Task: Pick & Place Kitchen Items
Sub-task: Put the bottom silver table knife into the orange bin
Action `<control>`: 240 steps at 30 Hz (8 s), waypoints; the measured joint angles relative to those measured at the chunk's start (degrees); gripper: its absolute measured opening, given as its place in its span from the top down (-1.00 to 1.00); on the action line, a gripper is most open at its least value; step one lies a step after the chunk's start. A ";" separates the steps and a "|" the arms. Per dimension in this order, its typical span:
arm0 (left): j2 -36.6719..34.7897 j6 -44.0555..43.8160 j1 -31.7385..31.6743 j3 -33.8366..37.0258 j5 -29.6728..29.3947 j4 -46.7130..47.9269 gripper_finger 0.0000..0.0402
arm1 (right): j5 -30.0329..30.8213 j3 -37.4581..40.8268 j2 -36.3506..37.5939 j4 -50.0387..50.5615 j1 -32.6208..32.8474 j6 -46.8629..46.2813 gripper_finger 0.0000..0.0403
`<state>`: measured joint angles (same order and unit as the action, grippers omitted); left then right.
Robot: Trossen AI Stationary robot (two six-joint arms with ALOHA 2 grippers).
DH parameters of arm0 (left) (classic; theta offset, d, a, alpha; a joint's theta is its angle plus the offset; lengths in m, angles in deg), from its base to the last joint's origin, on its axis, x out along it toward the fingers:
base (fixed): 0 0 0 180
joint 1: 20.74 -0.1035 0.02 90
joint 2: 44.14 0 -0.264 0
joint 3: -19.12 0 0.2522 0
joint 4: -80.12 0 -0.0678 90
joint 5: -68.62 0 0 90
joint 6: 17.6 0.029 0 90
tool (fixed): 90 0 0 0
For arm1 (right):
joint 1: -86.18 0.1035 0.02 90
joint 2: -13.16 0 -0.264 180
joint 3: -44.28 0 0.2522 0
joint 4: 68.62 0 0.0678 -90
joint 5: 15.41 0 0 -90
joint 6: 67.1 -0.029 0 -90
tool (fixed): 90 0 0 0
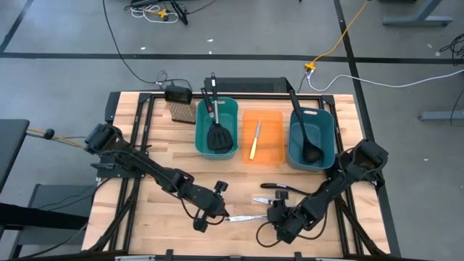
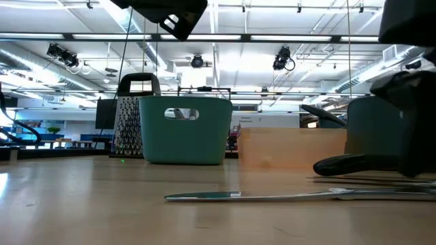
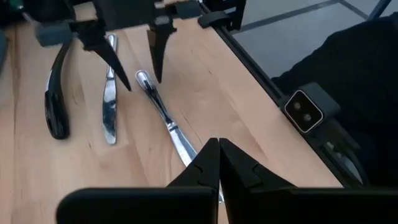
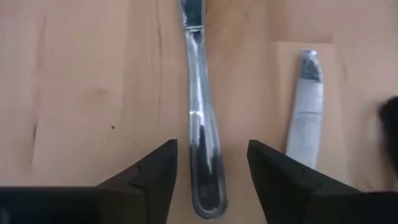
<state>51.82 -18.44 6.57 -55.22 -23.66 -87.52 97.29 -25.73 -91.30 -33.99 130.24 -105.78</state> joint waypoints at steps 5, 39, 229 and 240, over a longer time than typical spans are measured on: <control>0.00 0.02 0.20 0.04 -0.50 -0.23 0.98 | -0.33 -0.27 -2.44 -1.08 -0.05 0.03 0.10; 11.78 -7.03 -3.08 0.09 -4.57 4.72 0.98 | -1.12 -0.04 -3.65 -3.30 -6.54 -3.00 0.51; 11.77 -9.46 -2.32 1.20 -7.98 9.77 0.93 | -11.67 -12.11 -0.31 21.11 -7.05 -7.59 0.60; 11.63 -8.93 0.37 1.07 -11.57 8.80 0.98 | -10.01 -12.13 -0.26 21.13 -7.06 -7.39 0.60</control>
<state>63.45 -27.37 6.94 -54.15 -35.23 -78.72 87.28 -37.86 -91.56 -12.86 123.18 -113.17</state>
